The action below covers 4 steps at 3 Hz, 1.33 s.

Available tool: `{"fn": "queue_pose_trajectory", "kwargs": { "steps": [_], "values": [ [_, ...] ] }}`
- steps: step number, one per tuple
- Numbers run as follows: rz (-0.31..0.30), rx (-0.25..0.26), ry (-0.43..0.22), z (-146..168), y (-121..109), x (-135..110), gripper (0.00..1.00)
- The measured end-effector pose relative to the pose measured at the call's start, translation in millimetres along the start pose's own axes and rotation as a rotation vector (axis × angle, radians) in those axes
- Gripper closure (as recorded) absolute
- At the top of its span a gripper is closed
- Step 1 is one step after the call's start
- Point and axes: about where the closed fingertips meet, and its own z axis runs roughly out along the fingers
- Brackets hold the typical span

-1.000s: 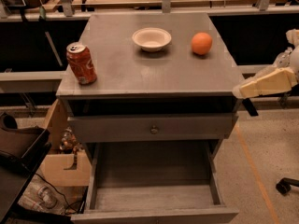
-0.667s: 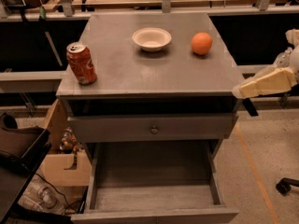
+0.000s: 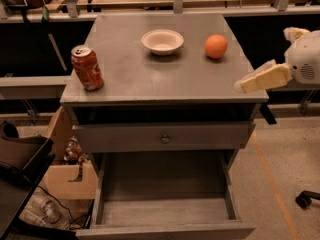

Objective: Move orange near coke can

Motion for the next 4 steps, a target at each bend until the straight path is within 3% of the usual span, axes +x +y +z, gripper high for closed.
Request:
{"fn": "queue_pose_trajectory", "kwargs": {
  "steps": [2, 3, 4],
  "values": [
    [0.048, -0.100, -0.188, 83, -62, 3, 0.00],
    [0.086, -0.122, -0.289, 125, -107, 4, 0.00],
    [0.078, -0.112, -0.288, 133, -103, -1, 0.00]
  ]
}}
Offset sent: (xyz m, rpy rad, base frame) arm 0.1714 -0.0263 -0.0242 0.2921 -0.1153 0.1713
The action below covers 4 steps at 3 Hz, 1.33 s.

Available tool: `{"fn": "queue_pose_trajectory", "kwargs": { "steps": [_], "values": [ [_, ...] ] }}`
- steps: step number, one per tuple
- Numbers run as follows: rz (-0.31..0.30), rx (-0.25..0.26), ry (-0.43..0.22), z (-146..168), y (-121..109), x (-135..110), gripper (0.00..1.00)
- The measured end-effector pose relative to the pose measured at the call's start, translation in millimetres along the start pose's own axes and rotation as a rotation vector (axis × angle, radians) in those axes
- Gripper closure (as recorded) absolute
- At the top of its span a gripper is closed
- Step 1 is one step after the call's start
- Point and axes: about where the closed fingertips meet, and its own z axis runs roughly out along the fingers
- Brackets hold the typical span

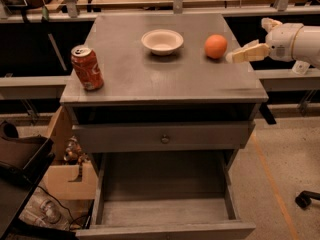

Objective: Move orange near coke can

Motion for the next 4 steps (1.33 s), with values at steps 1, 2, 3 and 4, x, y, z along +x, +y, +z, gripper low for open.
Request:
{"fn": "queue_pose_trajectory", "kwargs": {
  "steps": [1, 2, 3, 4],
  "values": [
    [0.009, 0.003, -0.026, 35, -8, 6, 0.00],
    [0.033, -0.020, -0.052, 71, -20, 22, 0.00],
    [0.074, -0.043, -0.069, 96, -32, 38, 0.00],
    [0.114, -0.054, -0.068, 112, -38, 50, 0.18]
  ]
}}
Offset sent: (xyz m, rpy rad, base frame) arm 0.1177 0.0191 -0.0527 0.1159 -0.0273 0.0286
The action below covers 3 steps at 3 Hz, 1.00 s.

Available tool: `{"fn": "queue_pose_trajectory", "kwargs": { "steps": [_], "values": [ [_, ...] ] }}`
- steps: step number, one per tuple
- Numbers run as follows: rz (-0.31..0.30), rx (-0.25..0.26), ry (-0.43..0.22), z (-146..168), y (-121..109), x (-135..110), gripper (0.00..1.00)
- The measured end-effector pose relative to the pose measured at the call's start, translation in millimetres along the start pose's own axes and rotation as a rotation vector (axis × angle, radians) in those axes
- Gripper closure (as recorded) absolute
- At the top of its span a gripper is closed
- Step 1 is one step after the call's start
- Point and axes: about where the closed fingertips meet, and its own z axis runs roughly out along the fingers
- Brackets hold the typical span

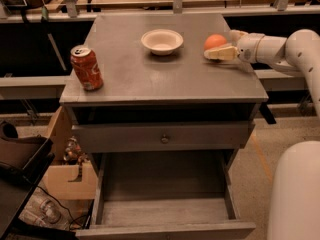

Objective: Move orange near coke can

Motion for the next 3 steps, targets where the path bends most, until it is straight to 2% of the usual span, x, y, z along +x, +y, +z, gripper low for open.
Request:
{"fn": "queue_pose_trajectory", "kwargs": {
  "steps": [3],
  "values": [
    [0.001, -0.012, -0.001, 9.3, 4.8, 0.3, 0.87]
  ]
}}
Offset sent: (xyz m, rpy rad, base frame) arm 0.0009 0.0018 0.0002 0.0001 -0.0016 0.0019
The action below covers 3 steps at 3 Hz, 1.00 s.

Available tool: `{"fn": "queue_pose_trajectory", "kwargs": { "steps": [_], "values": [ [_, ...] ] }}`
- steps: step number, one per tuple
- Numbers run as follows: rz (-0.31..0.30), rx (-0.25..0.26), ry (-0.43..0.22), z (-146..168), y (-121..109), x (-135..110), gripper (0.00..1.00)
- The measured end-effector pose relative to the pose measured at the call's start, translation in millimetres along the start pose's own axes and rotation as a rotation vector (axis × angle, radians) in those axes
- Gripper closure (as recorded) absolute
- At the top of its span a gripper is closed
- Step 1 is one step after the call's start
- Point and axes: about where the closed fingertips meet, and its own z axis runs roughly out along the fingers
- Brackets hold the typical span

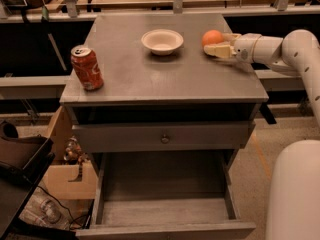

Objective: Move orange near coke can

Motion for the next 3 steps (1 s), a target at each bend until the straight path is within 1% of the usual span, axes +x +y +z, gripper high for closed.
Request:
{"fn": "queue_pose_trajectory", "kwargs": {
  "steps": [1, 2, 3],
  "values": [
    [0.001, -0.005, 0.000, 3, 2, 0, 1.00],
    [-0.002, -0.010, -0.001, 6, 3, -1, 1.00],
    [-0.057, -0.048, -0.032, 20, 18, -31, 1.00]
  ]
}}
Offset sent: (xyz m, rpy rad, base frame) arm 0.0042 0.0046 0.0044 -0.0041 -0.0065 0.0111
